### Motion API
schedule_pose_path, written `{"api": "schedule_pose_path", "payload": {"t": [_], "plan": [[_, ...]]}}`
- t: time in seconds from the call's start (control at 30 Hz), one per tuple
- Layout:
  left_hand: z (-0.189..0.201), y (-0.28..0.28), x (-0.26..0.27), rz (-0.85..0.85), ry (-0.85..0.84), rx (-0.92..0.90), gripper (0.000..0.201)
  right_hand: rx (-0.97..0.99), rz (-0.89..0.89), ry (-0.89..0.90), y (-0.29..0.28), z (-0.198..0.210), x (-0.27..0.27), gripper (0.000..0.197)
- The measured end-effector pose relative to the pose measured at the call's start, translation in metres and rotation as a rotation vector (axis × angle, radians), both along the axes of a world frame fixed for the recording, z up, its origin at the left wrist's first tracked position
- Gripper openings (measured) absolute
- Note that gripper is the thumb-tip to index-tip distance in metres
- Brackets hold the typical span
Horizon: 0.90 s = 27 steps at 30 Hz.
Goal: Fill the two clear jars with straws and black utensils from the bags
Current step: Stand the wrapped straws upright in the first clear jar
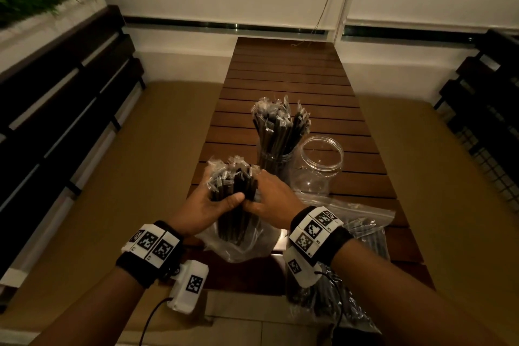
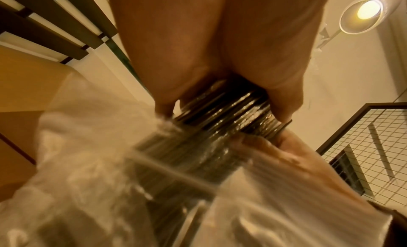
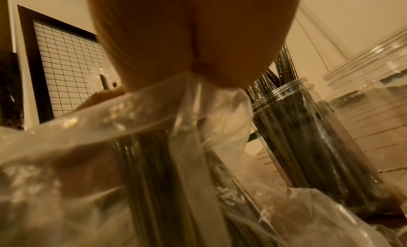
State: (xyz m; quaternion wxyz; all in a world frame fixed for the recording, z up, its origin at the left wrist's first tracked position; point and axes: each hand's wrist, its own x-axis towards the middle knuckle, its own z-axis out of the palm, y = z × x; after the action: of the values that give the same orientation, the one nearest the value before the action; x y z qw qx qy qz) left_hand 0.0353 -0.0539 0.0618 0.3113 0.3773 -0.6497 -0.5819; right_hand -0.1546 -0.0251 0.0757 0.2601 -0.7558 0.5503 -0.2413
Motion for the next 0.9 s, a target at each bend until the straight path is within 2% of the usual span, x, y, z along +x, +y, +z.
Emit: {"api": "schedule_pose_path", "payload": {"t": [0.17,0.27,0.4,0.6,0.77,0.9], "plan": [[0.007,-0.001,0.002,0.017,-0.011,-0.070,0.071,-0.002,0.010,-0.001,0.000,-0.001,0.001,0.058],[0.012,-0.001,0.007,0.094,0.042,-0.083,0.054,0.006,0.015,-0.027,0.000,0.000,0.000,0.045],[0.020,-0.003,0.009,0.034,-0.004,-0.102,0.037,0.049,-0.006,-0.099,0.000,0.003,-0.003,0.029],[0.026,-0.005,0.006,-0.014,-0.044,-0.099,0.026,0.097,-0.053,-0.178,0.001,0.006,-0.008,0.033],[0.027,-0.007,0.005,-0.043,-0.050,-0.099,0.023,0.044,-0.033,-0.209,0.003,0.015,-0.010,0.031],[0.025,-0.008,0.005,-0.033,-0.084,-0.121,0.022,0.055,-0.045,-0.189,0.004,0.020,-0.012,0.012]]}}
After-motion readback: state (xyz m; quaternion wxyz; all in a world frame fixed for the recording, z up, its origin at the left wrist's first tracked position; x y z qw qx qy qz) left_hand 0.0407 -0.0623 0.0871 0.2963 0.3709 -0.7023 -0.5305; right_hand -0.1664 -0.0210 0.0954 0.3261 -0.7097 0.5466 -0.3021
